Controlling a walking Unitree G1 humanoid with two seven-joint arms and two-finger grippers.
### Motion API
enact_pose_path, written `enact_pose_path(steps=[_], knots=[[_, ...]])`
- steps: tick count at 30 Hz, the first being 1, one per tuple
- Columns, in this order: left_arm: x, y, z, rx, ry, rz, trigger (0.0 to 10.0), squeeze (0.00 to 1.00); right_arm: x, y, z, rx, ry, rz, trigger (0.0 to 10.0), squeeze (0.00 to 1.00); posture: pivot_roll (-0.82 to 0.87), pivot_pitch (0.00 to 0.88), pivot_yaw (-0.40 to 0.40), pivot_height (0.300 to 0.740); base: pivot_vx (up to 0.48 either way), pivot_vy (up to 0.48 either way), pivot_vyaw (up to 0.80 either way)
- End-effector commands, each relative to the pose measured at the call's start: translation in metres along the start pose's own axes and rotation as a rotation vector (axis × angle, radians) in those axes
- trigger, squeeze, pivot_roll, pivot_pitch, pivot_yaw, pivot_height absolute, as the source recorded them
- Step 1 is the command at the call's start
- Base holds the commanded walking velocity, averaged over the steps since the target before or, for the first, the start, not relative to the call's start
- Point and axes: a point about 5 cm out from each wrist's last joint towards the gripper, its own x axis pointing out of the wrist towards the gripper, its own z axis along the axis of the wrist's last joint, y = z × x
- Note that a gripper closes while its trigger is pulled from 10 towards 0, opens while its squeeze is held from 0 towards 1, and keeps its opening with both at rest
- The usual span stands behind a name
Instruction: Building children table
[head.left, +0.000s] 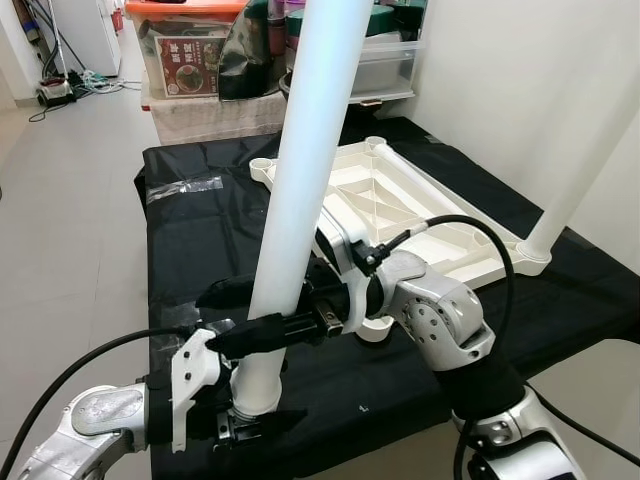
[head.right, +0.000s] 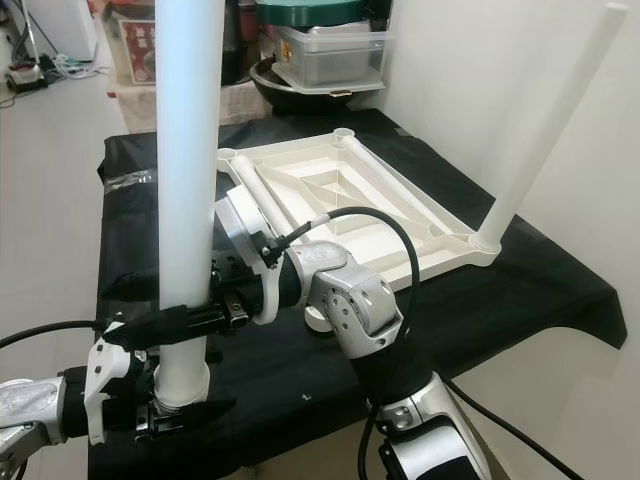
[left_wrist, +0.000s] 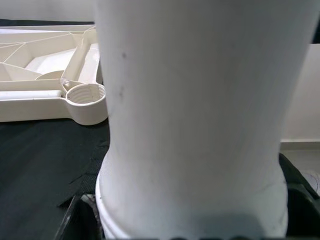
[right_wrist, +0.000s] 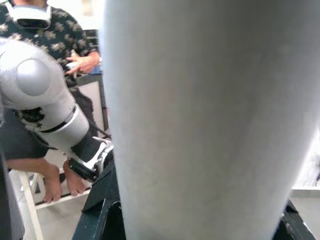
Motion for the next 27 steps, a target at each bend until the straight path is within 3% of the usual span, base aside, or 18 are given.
enact_pose_path(steps=[1, 4, 6, 11, 14, 15, 17, 18, 19, 20, 21, 22, 24, 27], knots=[[-0.002, 0.004, -0.010, -0.008, 0.062, 0.032, 10.0, 1.00, -0.001, 0.002, 0.010, -0.022, -0.063, 0.007, 0.0, 0.00, 0.05, 0.000, -0.044, 0.740, 0.000, 0.000, 0.00], [-0.002, 0.004, -0.010, -0.008, 0.062, 0.032, 10.0, 1.00, -0.001, 0.002, 0.010, -0.022, -0.063, 0.007, 0.0, 0.00, 0.05, 0.000, -0.044, 0.740, 0.000, 0.000, 0.00], [-0.007, 0.016, -0.006, 0.032, 0.042, 0.136, 10.0, 1.00, -0.010, -0.001, 0.007, -0.022, -0.057, -0.047, 0.0, 0.00, 0.05, 0.000, -0.049, 0.740, 0.000, 0.000, 0.00], [-0.011, 0.022, 0.000, 0.032, 0.004, 0.211, 10.0, 1.00, -0.019, -0.006, 0.006, -0.039, -0.045, -0.113, 0.0, 0.00, 0.05, 0.000, -0.053, 0.740, 0.000, 0.000, 0.00], [-0.026, 0.023, 0.013, 0.001, -0.083, 0.340, 10.0, 1.00, -0.049, -0.028, 0.013, -0.110, -0.002, -0.375, 0.0, 0.00, 0.05, 0.000, -0.060, 0.740, 0.000, 0.000, 0.00], [-0.026, 0.023, 0.013, 0.001, -0.083, 0.340, 10.0, 1.00, -0.049, -0.028, 0.013, -0.110, -0.002, -0.375, 0.0, 0.00, 0.05, 0.000, -0.060, 0.740, 0.000, 0.000, 0.00], [-0.032, 0.023, 0.015, -0.007, -0.114, 0.404, 10.0, 1.00, -0.064, -0.036, 0.015, -0.138, 0.020, -0.488, 0.0, 0.00, 0.04, 0.000, -0.065, 0.740, 0.000, 0.000, 0.00], [-0.036, 0.027, 0.014, -0.002, -0.132, 0.503, 10.0, 0.35, -0.075, -0.038, 0.016, -0.167, 0.044, -0.570, 0.0, 0.00, 0.04, 0.000, -0.068, 0.740, 0.000, 0.000, 0.00], [-0.039, 0.032, 0.010, -0.012, -0.139, 0.606, 10.0, 0.00, -0.086, -0.042, 0.015, -0.186, 0.074, -0.656, 0.0, 0.00, 0.04, 0.000, -0.068, 0.740, 0.000, 0.000, 0.00], [-0.042, 0.038, 0.004, -0.021, -0.124, 0.714, 10.0, 0.00, -0.096, -0.043, 0.014, -0.207, 0.103, -0.722, 0.0, 0.00, 0.04, 0.000, -0.072, 0.740, 0.000, 0.000, 0.00], [-0.042, 0.038, 0.004, -0.021, -0.124, 0.714, 10.0, 0.00, -0.096, -0.043, 0.014, -0.207, 0.103, -0.722, 0.0, 0.00, 0.04, 0.000, -0.072, 0.740, 0.000, 0.000, 0.00], [-0.045, 0.046, -0.013, -0.053, -0.057, 0.870, 10.0, 0.00, -0.111, -0.041, 0.009, -0.220, 0.147, -0.805, 0.0, 0.00, 0.04, 0.000, -0.072, 0.740, 0.000, 0.000, 0.00], [-0.046, 0.048, -0.020, -0.060, -0.030, 0.920, 10.0, 0.00, -0.115, -0.040, 0.007, -0.219, 0.157, -0.829, 0.0, 0.00, 0.04, 0.000, -0.072, 0.740, 0.000, 0.000, 0.00], [-0.042, 0.048, -0.036, -0.084, 0.046, 1.001, 10.0, 0.00, -0.123, -0.031, -0.003, -0.266, 0.263, -0.864, 0.0, 0.00, 0.02, 0.000, -0.065, 0.740, 0.000, 0.000, 0.00]])
